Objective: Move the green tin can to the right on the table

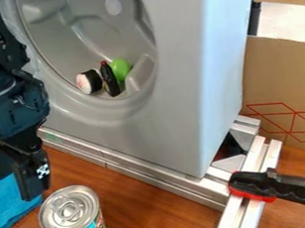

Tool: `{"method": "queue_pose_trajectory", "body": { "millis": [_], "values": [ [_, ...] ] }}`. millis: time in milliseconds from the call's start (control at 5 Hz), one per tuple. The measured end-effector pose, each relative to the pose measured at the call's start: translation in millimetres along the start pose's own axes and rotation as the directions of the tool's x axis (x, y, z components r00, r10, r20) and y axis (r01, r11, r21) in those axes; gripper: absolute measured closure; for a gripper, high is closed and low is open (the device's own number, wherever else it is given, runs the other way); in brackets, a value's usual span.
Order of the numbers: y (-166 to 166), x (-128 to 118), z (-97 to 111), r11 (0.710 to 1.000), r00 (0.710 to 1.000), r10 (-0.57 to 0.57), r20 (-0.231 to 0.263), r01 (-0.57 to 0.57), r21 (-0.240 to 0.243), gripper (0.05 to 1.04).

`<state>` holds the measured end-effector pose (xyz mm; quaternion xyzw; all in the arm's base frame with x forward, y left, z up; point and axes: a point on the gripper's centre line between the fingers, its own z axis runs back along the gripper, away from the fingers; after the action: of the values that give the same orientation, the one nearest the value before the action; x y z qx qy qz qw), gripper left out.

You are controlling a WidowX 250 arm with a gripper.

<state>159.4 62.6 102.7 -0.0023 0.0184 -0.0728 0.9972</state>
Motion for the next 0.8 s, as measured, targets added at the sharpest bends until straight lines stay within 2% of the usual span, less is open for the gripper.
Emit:
{"method": "queue_pose_trajectory", "body": {
  "millis": [200, 400, 600, 800],
  "values": [
    [-0.6, -1.0, -3.4, 1.000, 1.000, 0.000, -0.016, 0.000, -0.009, 0.083],
    [35.9, 17.7, -5.2, 0.998, 0.999, 0.050, 0.002, -0.050, 0.043, 0.083],
    [51.6, 26.8, -19.7, 0.995, 0.999, 0.047, 0.002, -0.047, 0.083, 0.083],
    [61.1, 29.7, -36.7, 0.996, 1.000, 0.028, -0.013, -0.027, 0.081, 0.083]
  ]
}}
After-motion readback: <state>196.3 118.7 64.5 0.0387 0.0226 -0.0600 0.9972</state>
